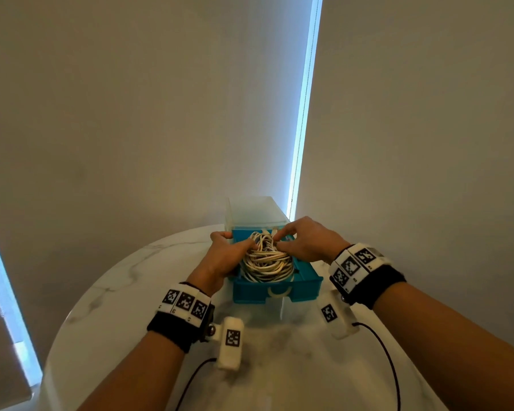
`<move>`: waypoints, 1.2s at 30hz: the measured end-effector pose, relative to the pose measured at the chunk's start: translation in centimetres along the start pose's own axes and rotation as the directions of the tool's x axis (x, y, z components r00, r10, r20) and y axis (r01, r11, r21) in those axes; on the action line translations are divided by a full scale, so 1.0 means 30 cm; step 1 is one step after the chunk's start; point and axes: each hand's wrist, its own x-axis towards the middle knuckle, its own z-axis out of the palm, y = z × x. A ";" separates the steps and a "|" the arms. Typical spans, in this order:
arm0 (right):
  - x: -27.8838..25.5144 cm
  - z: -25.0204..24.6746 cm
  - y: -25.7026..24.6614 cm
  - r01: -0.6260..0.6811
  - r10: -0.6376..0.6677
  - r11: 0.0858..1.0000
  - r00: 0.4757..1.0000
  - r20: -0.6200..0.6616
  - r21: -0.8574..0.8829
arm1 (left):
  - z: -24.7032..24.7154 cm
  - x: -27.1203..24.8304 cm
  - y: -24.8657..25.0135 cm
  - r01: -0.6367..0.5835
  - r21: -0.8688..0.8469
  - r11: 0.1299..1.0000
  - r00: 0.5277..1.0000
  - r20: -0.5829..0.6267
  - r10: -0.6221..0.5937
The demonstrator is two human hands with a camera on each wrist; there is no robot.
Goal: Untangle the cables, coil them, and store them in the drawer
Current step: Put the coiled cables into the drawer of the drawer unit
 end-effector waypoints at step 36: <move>0.085 0.108 -0.065 0.252 -0.339 0.734 0.941 -0.018 -0.631 | -0.012 0.110 0.068 0.084 0.206 0.975 0.996 -0.017 -0.082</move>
